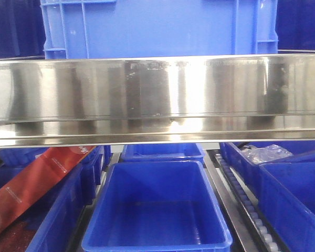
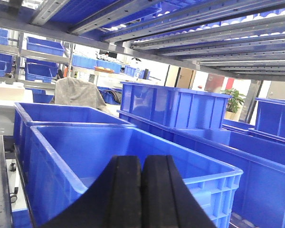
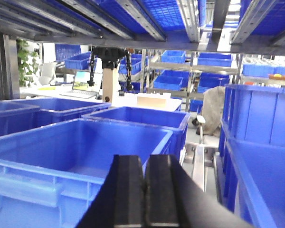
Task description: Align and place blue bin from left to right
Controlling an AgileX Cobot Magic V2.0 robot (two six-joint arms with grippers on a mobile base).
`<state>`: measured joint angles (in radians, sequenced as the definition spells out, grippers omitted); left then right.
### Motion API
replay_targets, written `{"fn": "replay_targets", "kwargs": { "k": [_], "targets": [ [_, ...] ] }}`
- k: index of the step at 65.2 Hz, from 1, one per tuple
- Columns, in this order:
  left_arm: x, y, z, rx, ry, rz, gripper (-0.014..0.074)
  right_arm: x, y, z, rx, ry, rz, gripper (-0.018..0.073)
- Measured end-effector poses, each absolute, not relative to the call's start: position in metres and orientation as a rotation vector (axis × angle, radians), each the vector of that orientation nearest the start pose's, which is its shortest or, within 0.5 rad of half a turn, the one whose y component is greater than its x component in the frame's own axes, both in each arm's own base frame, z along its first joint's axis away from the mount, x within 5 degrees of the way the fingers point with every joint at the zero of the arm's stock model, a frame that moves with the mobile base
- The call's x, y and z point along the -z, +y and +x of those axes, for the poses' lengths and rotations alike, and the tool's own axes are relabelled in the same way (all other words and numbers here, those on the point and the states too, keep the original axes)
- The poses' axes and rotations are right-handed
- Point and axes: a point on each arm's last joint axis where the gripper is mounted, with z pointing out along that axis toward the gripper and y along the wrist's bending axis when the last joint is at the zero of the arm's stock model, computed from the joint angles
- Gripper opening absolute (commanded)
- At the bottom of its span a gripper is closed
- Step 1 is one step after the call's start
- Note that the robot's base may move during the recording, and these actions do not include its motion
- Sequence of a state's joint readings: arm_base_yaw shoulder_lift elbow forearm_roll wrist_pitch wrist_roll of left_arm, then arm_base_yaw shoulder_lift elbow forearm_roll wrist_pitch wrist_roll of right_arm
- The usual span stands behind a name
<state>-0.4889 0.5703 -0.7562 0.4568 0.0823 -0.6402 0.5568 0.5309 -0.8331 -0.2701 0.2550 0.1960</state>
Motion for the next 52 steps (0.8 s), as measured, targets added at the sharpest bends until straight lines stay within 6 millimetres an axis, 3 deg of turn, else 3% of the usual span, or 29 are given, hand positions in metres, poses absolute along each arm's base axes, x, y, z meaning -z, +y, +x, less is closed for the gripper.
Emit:
{"fn": "replay_targets", "kwargs": {
  "k": [8, 14, 33, 52],
  "targets": [
    [-0.415, -0.048, 0.097, 0.538, 1.381, 0.18, -0.0111, -0.412, 0.041, 0.083, -0.293, 1.293, -0.379, -0.008],
    [-0.415, -0.048, 0.097, 0.538, 1.381, 0.18, -0.0111, -0.389, 0.033, 0.085, -0.218, 1.253, -0.31, -0.008],
    [-0.415, -0.048, 0.097, 0.538, 1.381, 0.18, -0.0111, -0.294, 0.016, 0.068, -0.111, 1.491, -0.231, -0.008],
    [-0.415, -0.048, 0.097, 0.538, 1.381, 0.18, -0.0111, -0.232, 0.013, 0.056, -0.12, 1.534, -0.222, -0.008]
  ]
}}
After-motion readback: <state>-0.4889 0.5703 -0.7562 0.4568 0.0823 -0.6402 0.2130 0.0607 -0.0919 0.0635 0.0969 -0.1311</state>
